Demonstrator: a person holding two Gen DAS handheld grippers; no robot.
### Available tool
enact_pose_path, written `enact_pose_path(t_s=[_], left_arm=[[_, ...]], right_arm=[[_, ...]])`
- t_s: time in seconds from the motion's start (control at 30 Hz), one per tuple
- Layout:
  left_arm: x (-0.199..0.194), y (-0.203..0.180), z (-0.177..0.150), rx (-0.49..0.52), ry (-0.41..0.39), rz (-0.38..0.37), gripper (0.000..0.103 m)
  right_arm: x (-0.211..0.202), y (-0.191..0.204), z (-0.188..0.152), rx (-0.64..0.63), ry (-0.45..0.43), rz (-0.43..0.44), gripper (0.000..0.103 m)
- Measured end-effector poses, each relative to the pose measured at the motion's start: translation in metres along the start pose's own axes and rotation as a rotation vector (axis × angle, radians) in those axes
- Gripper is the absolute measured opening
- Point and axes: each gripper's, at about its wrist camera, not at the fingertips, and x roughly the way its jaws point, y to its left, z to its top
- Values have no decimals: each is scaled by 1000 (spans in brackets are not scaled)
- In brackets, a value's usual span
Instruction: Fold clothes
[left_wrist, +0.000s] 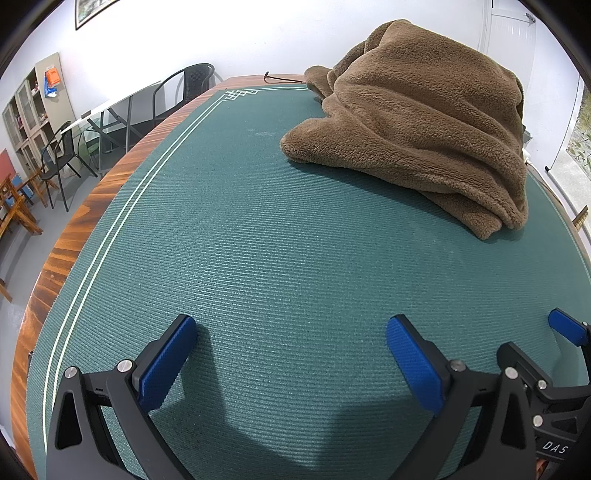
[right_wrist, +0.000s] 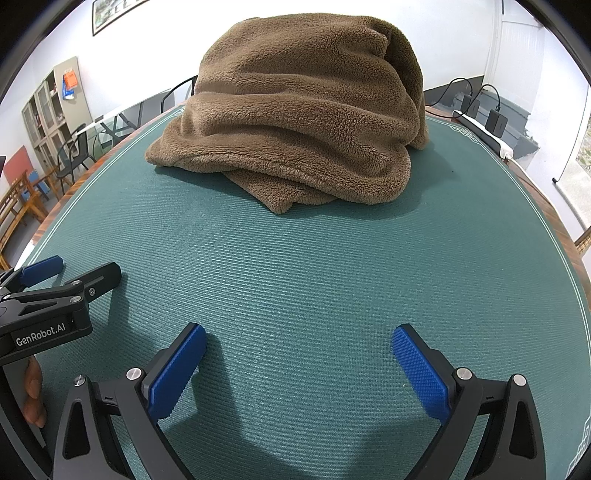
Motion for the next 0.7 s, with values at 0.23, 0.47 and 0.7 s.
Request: enact_pose_path(t_s=[0.23, 0.47, 0.7], left_arm=[[0, -1, 0, 1, 0, 1, 103], [-2, 0, -3, -1, 0, 3, 103], [-4, 2, -2, -6, 1, 8, 103]], right_arm=[[2, 4, 4, 6, 1, -5, 103], [1, 2, 4, 7, 1, -6, 103], [1, 2, 4, 8, 0, -3, 103]])
